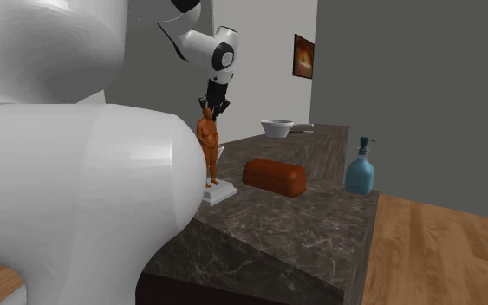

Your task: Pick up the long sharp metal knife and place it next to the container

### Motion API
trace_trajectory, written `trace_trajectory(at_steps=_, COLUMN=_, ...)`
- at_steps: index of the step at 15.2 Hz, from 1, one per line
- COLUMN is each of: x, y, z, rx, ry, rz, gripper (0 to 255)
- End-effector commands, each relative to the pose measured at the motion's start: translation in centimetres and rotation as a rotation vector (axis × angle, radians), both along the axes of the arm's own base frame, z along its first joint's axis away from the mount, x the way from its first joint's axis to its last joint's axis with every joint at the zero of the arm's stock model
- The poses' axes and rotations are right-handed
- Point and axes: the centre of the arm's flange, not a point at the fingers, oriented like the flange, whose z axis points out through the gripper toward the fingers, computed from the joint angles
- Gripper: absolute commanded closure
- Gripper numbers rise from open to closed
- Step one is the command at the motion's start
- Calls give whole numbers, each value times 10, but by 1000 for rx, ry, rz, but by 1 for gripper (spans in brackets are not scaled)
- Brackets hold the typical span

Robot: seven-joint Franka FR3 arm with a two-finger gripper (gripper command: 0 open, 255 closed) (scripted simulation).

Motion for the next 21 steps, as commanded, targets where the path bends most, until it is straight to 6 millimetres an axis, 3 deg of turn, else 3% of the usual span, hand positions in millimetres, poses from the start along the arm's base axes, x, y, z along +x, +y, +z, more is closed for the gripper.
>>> trace_trajectory(at_steps=1, x=4, y=2, z=-10, rx=0, ry=-1, rz=-1, gripper=255)
trace_trajectory(at_steps=21, x=4, y=2, z=-116, rx=0, ry=-1, rz=-1, gripper=255)
